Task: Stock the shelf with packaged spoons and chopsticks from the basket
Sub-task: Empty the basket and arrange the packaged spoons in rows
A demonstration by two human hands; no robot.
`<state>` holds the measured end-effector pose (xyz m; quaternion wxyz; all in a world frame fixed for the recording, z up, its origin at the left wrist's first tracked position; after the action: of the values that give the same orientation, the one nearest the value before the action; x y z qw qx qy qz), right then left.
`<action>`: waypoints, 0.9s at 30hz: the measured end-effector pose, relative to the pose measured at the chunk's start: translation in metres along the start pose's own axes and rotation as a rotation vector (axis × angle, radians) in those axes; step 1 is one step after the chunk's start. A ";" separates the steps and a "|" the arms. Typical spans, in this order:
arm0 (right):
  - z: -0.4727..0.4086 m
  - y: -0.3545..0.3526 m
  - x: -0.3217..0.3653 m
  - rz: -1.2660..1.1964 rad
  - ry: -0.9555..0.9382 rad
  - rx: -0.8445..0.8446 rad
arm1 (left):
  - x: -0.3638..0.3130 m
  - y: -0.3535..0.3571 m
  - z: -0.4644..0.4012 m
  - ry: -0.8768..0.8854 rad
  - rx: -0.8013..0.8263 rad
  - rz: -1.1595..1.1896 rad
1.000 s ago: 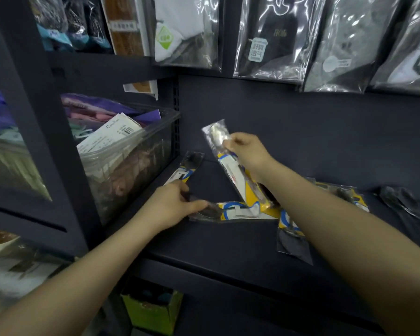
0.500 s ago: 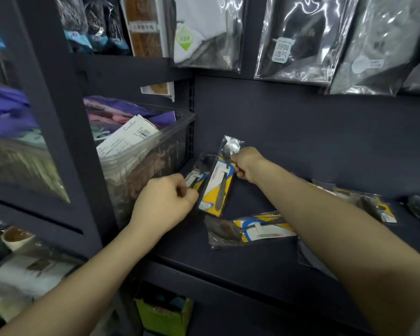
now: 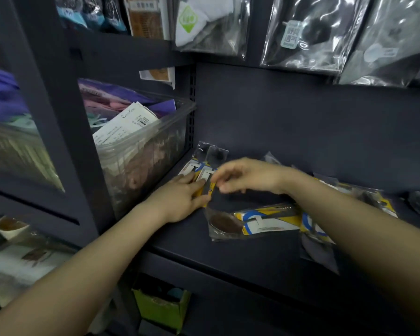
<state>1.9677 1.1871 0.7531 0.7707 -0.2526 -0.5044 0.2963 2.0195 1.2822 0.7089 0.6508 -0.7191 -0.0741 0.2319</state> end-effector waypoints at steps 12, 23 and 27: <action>0.020 0.037 0.003 0.121 -0.088 0.106 | 0.002 -0.004 0.000 -0.060 0.014 0.030; 0.054 -0.073 0.043 -0.397 -0.347 -0.475 | -0.038 -0.060 0.057 0.027 -0.700 0.963; 0.064 -0.086 0.071 -0.586 -0.396 -0.638 | -0.048 -0.069 0.072 0.035 -0.740 0.893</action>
<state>1.9476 1.1838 0.8798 0.5948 -0.2625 -0.7574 -0.0606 1.9596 1.3376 0.7843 0.1962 -0.8641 0.1713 0.4306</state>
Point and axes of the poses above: each hand's wrist, its own z-axis away from the middle knuckle, its own y-axis out of the palm, x = y × z, the point moved 9 cm from there along -z, towards the middle knuckle, and after that the axes turned 15 degrees about y, right-handed, at the moved point
